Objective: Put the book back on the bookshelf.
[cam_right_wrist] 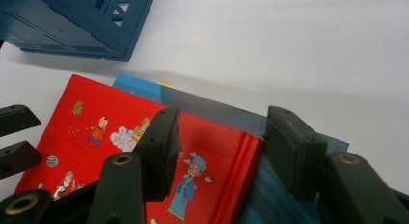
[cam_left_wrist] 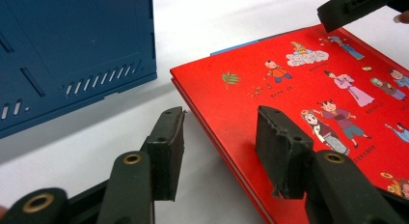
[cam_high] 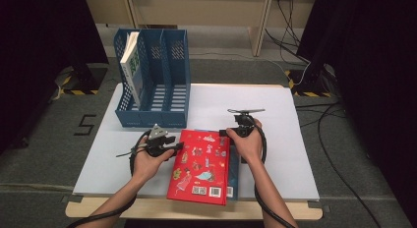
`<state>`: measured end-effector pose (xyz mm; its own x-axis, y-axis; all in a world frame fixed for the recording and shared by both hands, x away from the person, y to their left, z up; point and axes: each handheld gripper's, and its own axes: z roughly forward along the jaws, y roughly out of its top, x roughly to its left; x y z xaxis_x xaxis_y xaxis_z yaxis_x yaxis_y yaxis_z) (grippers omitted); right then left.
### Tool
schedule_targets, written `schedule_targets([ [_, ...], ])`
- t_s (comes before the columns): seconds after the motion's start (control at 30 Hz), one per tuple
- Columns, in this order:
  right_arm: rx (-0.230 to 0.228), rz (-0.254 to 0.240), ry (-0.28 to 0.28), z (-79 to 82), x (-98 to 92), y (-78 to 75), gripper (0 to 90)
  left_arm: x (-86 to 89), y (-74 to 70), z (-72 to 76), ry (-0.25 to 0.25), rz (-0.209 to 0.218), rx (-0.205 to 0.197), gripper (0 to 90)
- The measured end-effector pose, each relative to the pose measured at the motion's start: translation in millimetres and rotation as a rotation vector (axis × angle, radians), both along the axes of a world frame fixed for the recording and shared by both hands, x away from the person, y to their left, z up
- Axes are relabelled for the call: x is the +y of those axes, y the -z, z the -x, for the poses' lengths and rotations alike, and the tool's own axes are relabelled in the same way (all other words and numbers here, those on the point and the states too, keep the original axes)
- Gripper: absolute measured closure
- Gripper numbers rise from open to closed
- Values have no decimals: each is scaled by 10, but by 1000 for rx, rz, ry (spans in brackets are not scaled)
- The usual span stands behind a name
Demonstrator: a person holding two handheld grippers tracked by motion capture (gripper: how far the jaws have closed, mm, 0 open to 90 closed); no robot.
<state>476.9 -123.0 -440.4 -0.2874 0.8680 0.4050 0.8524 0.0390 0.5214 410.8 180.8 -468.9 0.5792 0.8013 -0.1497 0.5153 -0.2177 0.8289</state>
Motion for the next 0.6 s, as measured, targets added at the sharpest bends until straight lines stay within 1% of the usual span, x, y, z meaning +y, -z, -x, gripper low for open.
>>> schedule_targets([
  [0.1,0,-3,4,2,-4,4,472,2,8,0,-5,11,5,528],
  [0.2,-3,-4,1,4,-8,8,472,-5,7,8,-5,0,1,535],
  [0.23,-12,-3,-1,4,-4,14,471,-9,8,12,-4,-2,-3,540],
  [0.27,-4,-1,4,8,1,8,471,-10,11,15,-3,-3,-5,543],
  [0.33,-9,-3,1,5,0,14,471,-12,15,20,-5,-2,-8,548],
  [0.37,-6,-3,4,5,1,13,472,-19,16,24,-6,-7,-14,549],
  [0.4,-14,5,-4,3,1,17,472,-23,14,26,-5,-13,-17,549],
  [0.43,-10,6,-2,4,5,16,472,-28,11,30,-6,-17,-16,550],
  [0.5,-4,3,1,5,4,13,472,-31,5,27,-6,-24,-16,550],
  [0.6,-6,-11,1,5,0,22,472,-36,8,33,-8,-25,-15,555],
])
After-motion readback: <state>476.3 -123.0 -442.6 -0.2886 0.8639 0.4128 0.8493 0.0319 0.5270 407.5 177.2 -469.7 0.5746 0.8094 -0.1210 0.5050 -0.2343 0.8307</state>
